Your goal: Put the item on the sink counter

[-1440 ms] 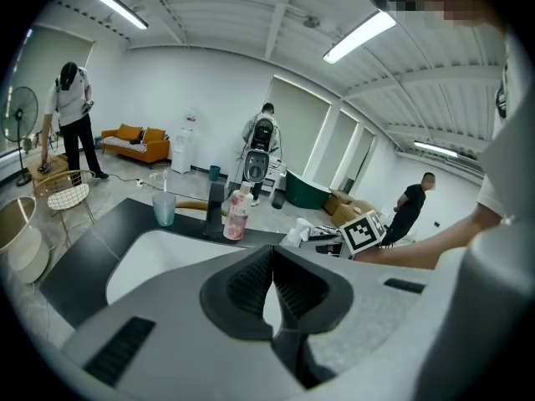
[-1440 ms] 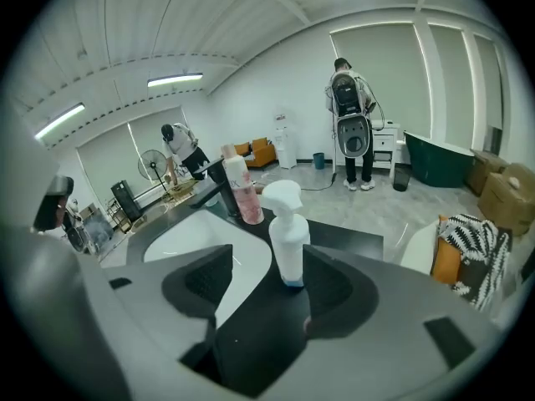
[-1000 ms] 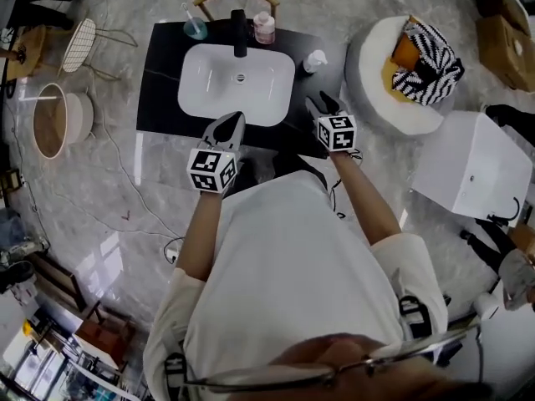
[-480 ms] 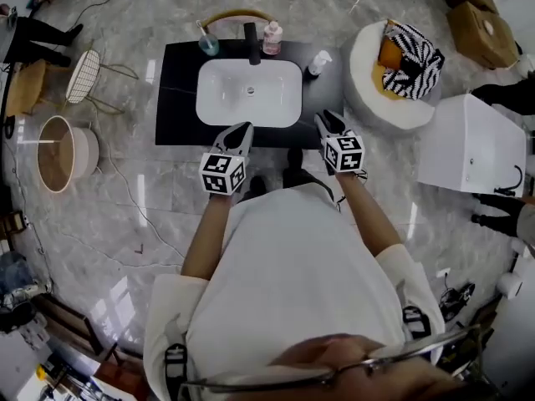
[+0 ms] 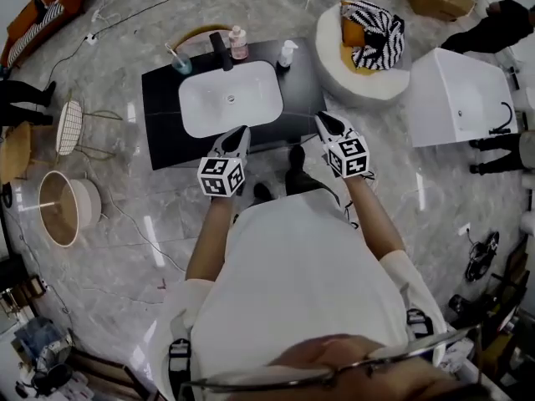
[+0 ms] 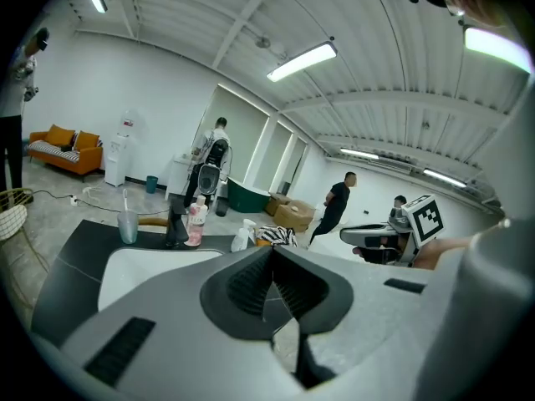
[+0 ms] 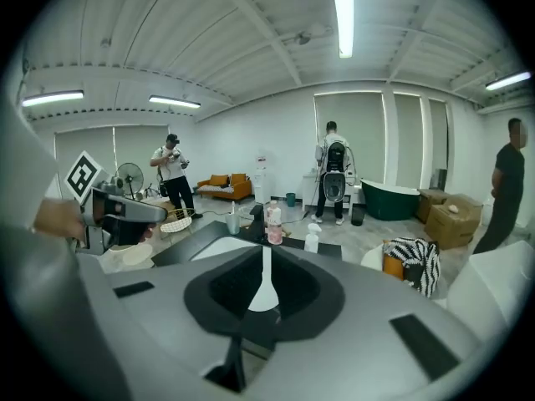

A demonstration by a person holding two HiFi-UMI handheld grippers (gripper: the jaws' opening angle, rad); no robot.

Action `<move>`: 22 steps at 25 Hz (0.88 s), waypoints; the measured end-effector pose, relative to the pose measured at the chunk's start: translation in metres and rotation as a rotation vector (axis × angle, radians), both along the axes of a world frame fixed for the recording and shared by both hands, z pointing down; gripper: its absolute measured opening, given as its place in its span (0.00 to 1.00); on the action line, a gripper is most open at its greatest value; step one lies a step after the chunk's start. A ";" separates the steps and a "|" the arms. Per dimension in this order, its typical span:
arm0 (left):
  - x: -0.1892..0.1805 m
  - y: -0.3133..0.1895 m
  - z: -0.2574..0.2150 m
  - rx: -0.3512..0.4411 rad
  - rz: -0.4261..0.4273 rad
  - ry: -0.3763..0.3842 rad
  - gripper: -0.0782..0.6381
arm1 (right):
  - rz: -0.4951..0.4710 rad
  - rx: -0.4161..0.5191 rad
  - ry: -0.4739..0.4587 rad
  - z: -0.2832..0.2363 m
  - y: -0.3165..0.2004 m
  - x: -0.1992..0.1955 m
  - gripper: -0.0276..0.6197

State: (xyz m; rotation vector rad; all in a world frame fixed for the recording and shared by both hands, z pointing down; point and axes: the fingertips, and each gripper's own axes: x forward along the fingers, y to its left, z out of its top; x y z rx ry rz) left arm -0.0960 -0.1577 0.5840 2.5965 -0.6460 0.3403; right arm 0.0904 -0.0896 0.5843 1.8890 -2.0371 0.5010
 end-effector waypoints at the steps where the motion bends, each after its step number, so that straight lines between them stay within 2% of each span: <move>1: 0.003 0.003 -0.001 0.001 0.011 0.003 0.12 | 0.004 0.000 0.010 -0.004 0.007 0.002 0.10; 5: 0.016 0.007 -0.012 0.007 0.050 0.011 0.12 | 0.021 0.027 -0.007 -0.027 0.024 0.007 0.08; 13: 0.034 0.027 -0.033 0.043 0.105 0.017 0.12 | -0.021 0.052 -0.048 -0.047 0.055 0.027 0.06; 22: 0.044 0.031 -0.046 0.056 0.046 -0.002 0.12 | -0.031 0.096 -0.092 -0.059 0.076 0.066 0.05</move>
